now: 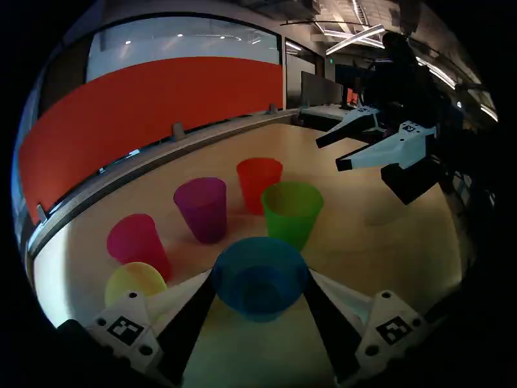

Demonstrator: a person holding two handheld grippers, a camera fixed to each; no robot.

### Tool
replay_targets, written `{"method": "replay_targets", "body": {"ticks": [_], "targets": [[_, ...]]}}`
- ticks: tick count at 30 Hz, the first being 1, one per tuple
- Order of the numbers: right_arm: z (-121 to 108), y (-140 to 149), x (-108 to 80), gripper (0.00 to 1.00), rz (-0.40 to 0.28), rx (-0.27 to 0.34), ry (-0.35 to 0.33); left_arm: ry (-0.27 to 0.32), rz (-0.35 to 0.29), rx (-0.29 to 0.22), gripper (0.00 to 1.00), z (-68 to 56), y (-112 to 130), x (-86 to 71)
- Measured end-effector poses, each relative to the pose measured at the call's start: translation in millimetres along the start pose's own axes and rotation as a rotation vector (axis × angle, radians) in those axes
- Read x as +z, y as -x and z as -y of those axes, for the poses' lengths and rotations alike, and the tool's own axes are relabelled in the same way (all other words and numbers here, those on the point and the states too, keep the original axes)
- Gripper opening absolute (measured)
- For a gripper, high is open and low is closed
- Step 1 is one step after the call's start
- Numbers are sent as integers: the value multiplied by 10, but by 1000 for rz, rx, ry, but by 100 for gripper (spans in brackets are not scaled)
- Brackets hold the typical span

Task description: Pour water

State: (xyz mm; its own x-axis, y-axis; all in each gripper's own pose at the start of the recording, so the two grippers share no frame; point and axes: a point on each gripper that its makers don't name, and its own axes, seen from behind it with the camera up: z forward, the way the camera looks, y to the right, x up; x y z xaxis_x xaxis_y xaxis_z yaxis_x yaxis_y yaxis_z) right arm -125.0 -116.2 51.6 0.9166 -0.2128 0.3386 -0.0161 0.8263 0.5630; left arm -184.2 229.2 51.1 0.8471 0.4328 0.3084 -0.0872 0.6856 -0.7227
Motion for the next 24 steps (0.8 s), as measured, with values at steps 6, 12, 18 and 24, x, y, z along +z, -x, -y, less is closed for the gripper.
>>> {"method": "replay_targets", "body": {"ticks": [6, 12, 18, 24], "targets": [[9, 1, 1, 100, 2, -5, -2, 8, 0, -6, 89, -7, 0, -17], [23, 19, 19, 100, 7, -7, -5, 7, -6, -10, 89, 3, -17, -49], [59, 47, 53, 100, 13, -10, -13, 5, -30, -26, 89, 34, -100, -124], [120, 76, 102, 100, 23, -18, -29, -10, -67, -34, 89, 95, -219, -248]]}}
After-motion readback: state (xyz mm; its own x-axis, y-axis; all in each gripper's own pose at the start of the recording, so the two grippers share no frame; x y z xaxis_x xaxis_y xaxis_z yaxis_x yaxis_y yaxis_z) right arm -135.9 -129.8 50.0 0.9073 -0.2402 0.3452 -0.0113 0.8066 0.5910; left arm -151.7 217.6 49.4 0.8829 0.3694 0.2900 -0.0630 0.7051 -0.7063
